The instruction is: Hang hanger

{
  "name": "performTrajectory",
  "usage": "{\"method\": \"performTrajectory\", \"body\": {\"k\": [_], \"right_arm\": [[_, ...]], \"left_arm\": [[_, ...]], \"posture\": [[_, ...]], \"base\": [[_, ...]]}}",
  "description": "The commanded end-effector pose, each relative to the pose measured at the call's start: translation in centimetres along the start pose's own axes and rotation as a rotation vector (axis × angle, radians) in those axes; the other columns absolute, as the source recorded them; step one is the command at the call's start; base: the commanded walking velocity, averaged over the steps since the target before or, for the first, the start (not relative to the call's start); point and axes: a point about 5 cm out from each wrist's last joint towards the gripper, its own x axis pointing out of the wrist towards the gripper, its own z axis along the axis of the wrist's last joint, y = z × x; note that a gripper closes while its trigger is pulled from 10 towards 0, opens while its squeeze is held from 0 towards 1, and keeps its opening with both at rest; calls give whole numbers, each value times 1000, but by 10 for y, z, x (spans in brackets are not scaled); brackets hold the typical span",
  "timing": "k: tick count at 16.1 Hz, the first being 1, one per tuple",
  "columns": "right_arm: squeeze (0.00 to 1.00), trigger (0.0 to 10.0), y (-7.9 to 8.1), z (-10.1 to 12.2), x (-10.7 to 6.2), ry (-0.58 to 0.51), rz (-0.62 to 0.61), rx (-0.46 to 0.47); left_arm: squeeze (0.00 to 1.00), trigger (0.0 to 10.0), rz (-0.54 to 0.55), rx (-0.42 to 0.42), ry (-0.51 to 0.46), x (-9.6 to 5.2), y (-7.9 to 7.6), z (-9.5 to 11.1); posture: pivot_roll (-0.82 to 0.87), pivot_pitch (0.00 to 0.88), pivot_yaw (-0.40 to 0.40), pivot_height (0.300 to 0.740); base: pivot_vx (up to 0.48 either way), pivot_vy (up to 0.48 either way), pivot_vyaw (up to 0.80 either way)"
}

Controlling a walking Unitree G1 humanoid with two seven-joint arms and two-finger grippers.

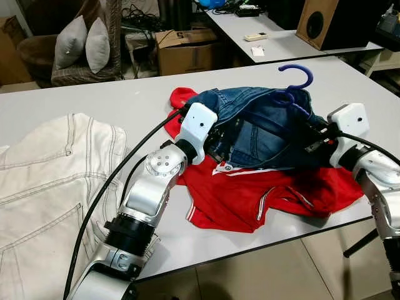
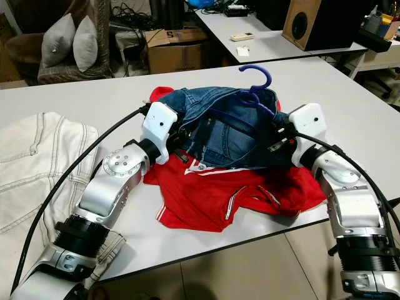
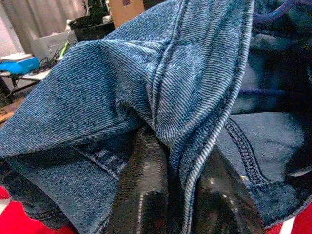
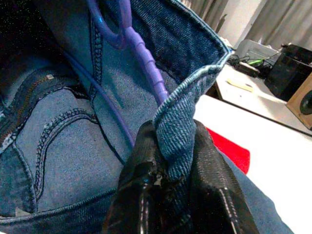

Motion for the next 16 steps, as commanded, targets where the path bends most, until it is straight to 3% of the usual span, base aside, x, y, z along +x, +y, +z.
{"method": "performTrajectory", "body": {"k": [1, 4, 5, 6, 9, 10, 12, 14, 15, 16], "right_arm": [[0, 0, -3, 32, 3, -130, 6, -17], [0, 0, -9, 37, 2, -137, -3, -14], [0, 0, -12, 38, 1, -138, -6, -14], [0, 0, -13, 39, 0, -137, -6, -16], [0, 0, -12, 41, 0, -141, -3, -19], [0, 0, -12, 42, 0, -143, -1, -19], [0, 0, -14, 45, -1, -149, -6, -16], [0, 0, -14, 45, -1, -150, -10, -15], [0, 0, -13, 43, -1, -147, -11, -13], [0, 0, -10, 41, -1, -143, -10, -8]], "left_arm": [[1000, 10000, -107, -11, 2, 3, -18, -3], [1000, 10000, -160, -38, -46, -4, -22, 0], [949, 10000, -200, -66, -75, -10, -24, 2], [0, 10000, -240, -59, -79, -15, -27, 0], [0, 10000, -215, -76, -57, -23, -24, -6], [1000, 10000, -213, -120, -55, -26, -21, -4], [1000, 10000, -238, -32, -40, -33, -17, -1], [949, 10000, -56, 86, 6, -28, 1, -3], [0, 10000, -15, 138, -16, -27, 7, 0], [0, 10000, -33, 101, -63, -29, 7, 6]], "posture": [[-21, 0, 11, 740], [-22, 0, 7, 740], [-23, 0, 3, 740], [-24, 0, 2, 740], [-26, 0, 1, 740], [-26, 0, 1, 740], [-24, 0, -2, 740], [-22, 0, -2, 740], [-22, 0, 1, 740], [-23, 0, 6, 740]], "base": [[0, 0, 0], [0, 0, 0], [0, 0, 0], [0, 0, 0], [0, 0, 0], [0, 0, 0], [0, 0, 0], [0, 0, 0], [0, 0, 0], [0, 0, 0]]}}
